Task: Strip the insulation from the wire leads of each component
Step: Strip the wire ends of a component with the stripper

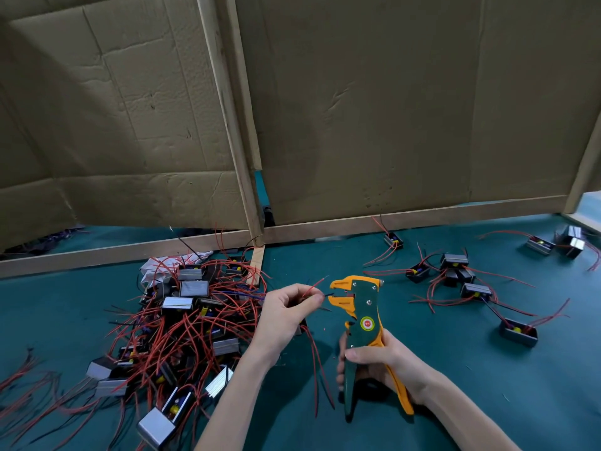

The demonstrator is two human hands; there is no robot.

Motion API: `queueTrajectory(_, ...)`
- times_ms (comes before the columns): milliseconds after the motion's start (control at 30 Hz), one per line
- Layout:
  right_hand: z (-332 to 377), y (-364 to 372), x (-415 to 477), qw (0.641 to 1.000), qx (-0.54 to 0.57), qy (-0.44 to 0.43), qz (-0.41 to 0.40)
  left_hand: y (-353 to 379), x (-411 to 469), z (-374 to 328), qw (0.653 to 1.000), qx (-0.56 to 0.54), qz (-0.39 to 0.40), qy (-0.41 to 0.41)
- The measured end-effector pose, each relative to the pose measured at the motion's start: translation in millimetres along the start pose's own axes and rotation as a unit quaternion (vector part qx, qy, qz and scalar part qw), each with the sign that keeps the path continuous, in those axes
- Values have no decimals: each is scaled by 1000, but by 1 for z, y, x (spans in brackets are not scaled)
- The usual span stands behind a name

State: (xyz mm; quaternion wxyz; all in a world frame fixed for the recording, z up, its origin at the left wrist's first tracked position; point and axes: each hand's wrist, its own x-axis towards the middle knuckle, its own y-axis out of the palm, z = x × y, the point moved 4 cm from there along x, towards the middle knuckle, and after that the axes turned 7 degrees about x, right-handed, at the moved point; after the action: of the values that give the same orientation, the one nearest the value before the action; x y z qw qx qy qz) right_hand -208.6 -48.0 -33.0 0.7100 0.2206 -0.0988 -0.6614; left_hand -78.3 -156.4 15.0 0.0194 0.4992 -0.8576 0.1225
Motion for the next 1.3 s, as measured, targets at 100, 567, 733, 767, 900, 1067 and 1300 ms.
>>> queueTrajectory(100,1,1,-2,1000,-2,8,-4,0,0,-2,1000,7,11,-1)
queueTrajectory(567,-5,8,-5,993,-47,30,-105,-10,2,-8,998,20,66,-10)
queueTrajectory(733,-8,1,0,984,-19,-11,-178,-2,4,-1,988,-114,94,-44)
queueTrajectory(767,-5,2,0,989,17,-20,-147,-2,5,-1,991,-96,81,-38)
queueTrajectory(900,9,-4,0,991,89,-66,-77,-11,6,-2,997,-62,45,-8)
queueTrajectory(1067,11,-11,0,994,48,-71,-66,-17,9,-2,999,-24,20,20)
queueTrajectory(1300,3,-9,1,998,9,-23,-50,-10,8,7,999,23,30,13)
